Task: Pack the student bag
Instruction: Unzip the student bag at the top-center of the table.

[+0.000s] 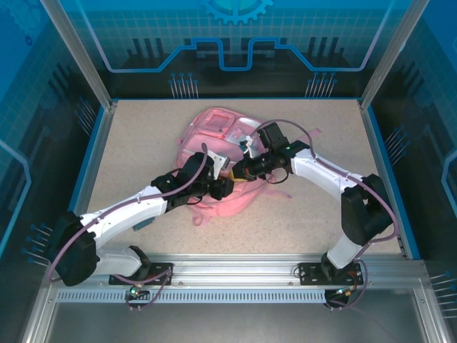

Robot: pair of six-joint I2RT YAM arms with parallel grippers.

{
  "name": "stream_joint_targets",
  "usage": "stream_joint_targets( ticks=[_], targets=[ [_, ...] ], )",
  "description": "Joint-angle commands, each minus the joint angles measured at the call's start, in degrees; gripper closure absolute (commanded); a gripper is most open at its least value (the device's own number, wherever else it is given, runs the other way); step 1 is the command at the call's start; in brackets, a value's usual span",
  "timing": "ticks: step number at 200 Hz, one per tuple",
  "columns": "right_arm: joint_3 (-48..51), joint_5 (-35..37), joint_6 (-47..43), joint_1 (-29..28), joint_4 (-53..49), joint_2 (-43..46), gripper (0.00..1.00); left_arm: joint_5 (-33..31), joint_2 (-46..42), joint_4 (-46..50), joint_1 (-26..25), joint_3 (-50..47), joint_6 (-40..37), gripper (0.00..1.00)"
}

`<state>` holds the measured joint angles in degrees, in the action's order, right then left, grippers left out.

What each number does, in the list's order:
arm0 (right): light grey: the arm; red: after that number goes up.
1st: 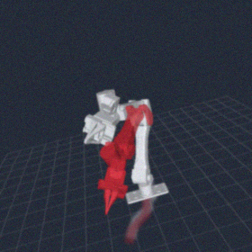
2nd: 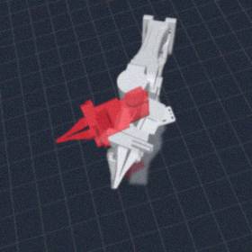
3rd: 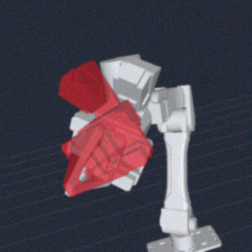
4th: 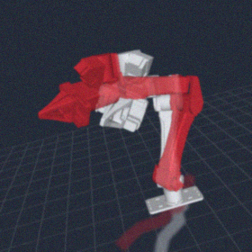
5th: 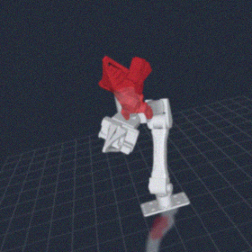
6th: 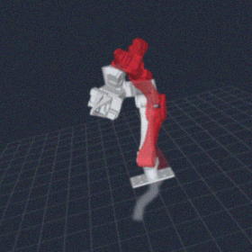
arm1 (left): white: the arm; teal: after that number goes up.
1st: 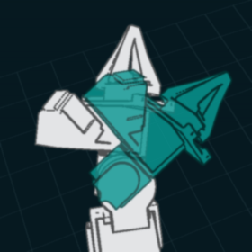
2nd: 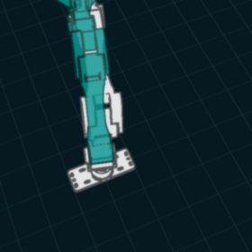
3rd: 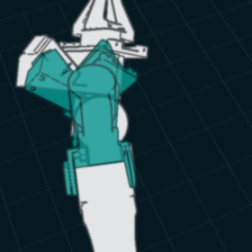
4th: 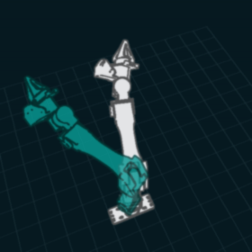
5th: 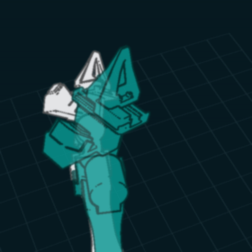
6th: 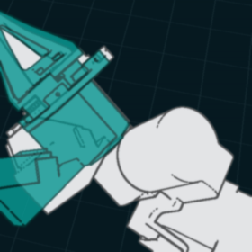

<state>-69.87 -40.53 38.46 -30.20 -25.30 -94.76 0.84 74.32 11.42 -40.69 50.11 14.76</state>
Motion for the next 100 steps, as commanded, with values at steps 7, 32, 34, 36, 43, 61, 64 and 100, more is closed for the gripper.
stream_joint_targets(
  ticks=[7,32,34,36,43,61,64,100],
  targets=[
    [-0.23,-3.78,2.68,1.00,3.60,-0.49,1.00,-0.85,0.14,-5.13,-0.27,-0.08,-6.43,0.69],
    [-0.01,-4.79,3.85,1.28,4.38,-0.68,1.00,-0.07,0.85,-6.11,-0.27,-0.71,-8.99,0.72],
    [-0.01,-4.79,3.94,1.32,4.38,-0.69,1.00,-0.03,0.92,-6.14,-0.29,-0.71,-9.15,0.72],
    [-0.01,-4.83,3.98,1.36,4.38,-0.69,1.00,-0.02,0.98,-6.14,-0.28,-0.71,-9.38,0.72],
    [-0.07,-5.04,4.23,1.41,4.46,-0.77,1.00,-0.13,1.16,-6.15,-0.22,-0.71,-9.89,0.72],
    [-0.10,-5.49,4.79,1.68,4.68,-1.04,1.00,-0.43,1.73,-6.63,-0.27,-1.19,-11.43,0.70],
    [-0.10,-5.56,4.91,1.71,4.74,-1.08,1.00,-0.45,1.83,-6.67,-0.21,-1.23,-11.62,0.69],
    [-0.01,-5.88,5.49,2.08,4.86,-1.30,1.00,-0.60,1.97,-7.26,-0.28,-2.09,-13.50,0.72]
  ],
)
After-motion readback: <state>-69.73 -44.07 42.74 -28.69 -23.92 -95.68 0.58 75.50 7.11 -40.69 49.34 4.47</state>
